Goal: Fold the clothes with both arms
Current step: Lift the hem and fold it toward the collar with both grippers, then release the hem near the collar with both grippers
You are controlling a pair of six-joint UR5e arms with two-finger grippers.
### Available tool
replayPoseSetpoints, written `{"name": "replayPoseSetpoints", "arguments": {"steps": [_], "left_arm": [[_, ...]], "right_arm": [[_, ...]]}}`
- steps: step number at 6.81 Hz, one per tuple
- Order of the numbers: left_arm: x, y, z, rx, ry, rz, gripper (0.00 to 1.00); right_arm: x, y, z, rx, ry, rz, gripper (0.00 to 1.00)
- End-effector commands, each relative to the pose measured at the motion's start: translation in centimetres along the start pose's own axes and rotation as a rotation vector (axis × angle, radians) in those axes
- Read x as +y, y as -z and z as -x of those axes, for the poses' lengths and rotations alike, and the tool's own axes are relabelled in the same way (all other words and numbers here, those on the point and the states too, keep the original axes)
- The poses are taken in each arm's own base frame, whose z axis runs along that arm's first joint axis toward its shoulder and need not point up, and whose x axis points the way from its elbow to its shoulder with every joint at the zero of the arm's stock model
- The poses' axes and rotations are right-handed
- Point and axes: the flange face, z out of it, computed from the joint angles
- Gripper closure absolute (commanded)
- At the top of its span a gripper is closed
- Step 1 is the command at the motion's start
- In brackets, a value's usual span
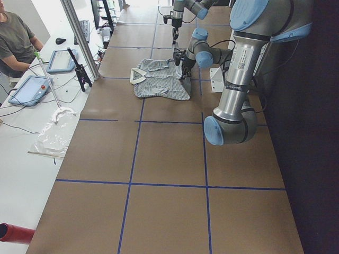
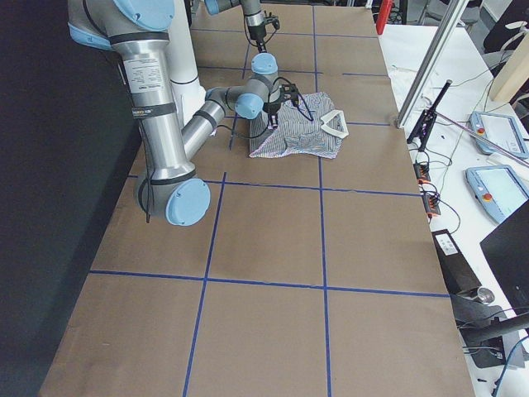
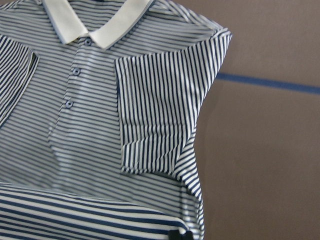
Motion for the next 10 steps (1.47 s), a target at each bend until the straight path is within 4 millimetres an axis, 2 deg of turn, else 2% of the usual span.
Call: {"name": "replayPoseSetpoints", "arguments": {"steps": [1, 2, 3, 4, 5, 6, 7, 10], "left_arm": [[-6.7, -5.5, 0.3, -0.029, -0.004, -0.084, 1.00], [-9.5, -6.6, 0.8, -0.027, 0.008, -0.117, 1.00], [-12.4, -8.6, -0.8, -0.013, 0.025, -0.147, 1.00], [-15.2, -10.7, -1.9, 0.007, 0.044, -0.165, 1.00], [-17.4, -11.8, -1.1, 0.032, 0.061, -0.164, 1.00], [-18.6, -12.3, -1.4, 0.046, 0.069, -0.171, 1.00], [-19.2, -14.1, -1.7, 0.018, 0.074, -0.167, 1.00], [-19.2, -14.4, -2.2, 0.034, 0.081, -0.169, 1.00]], "right_arm": [[-6.6, -1.9, -1.6, 0.056, -0.018, -0.036, 1.00], [-9.2, -2.5, -0.9, 0.065, -0.033, -0.049, 1.00], [-12.1, -3.8, -0.5, 0.085, -0.054, -0.047, 1.00], [-14.4, -5.2, -1.4, 0.084, -0.064, -0.065, 1.00], [-15.8, -7.2, -3.5, 0.066, -0.065, -0.092, 1.00], [-17.3, -8.9, -3.7, 0.068, -0.068, -0.094, 1.00], [-18.2, -9.6, -3.3, 0.076, -0.072, -0.087, 1.00], [-18.3, -10.1, -3.6, 0.082, -0.077, -0.082, 1.00]]}}
